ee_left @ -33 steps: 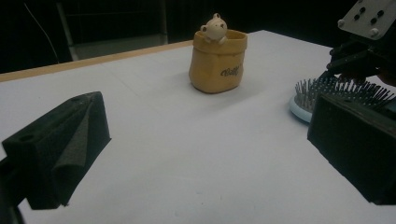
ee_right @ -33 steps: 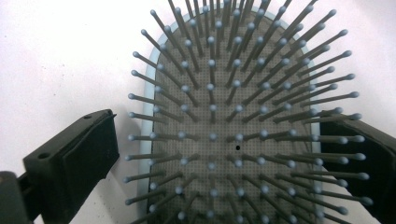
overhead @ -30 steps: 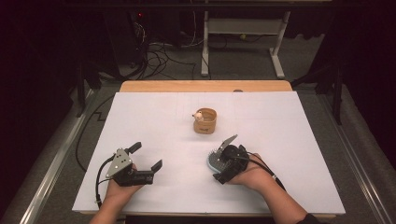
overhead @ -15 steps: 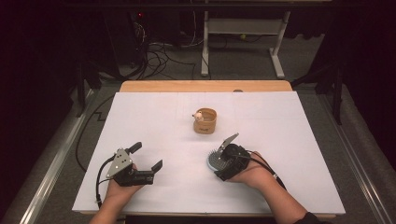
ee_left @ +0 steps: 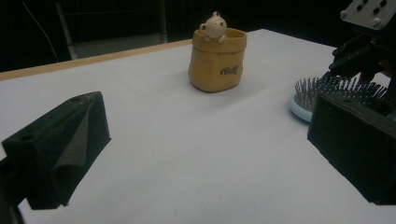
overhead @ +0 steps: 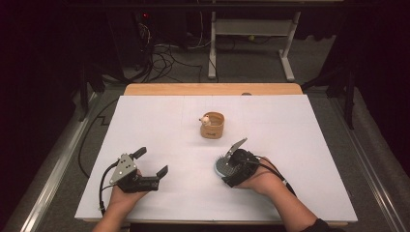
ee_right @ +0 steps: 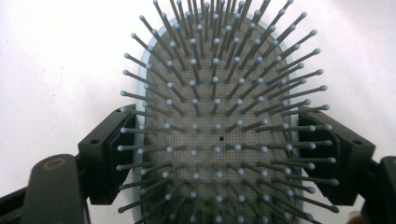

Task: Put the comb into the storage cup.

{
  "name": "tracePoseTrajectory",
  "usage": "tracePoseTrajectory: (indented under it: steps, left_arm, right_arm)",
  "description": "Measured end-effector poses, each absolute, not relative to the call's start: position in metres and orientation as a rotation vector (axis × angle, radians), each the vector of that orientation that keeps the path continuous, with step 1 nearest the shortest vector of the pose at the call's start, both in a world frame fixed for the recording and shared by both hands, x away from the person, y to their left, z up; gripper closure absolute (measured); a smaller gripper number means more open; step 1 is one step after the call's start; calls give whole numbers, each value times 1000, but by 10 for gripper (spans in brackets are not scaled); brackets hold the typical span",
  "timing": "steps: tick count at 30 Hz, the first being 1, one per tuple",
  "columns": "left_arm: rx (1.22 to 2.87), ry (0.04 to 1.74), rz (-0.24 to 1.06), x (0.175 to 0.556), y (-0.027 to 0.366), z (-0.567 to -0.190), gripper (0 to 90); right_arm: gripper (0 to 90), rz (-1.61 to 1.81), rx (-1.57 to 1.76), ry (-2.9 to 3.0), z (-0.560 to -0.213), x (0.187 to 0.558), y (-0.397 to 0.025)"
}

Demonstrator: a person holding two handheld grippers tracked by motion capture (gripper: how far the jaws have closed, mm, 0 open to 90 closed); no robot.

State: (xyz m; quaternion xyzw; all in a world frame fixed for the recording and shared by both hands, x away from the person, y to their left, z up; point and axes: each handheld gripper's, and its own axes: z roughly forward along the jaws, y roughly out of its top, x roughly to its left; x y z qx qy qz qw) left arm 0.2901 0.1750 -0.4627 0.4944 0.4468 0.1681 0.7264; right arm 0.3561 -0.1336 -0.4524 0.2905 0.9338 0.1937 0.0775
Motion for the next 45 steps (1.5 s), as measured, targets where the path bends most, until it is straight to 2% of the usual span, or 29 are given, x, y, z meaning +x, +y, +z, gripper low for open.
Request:
tracePoseTrajectory:
  steps: [45]
  left_arm:
    - [1081, 989, 373, 288, 177, -462, 2]
  right_arm:
    - [209, 564, 870, 2791, -444, 356, -131]
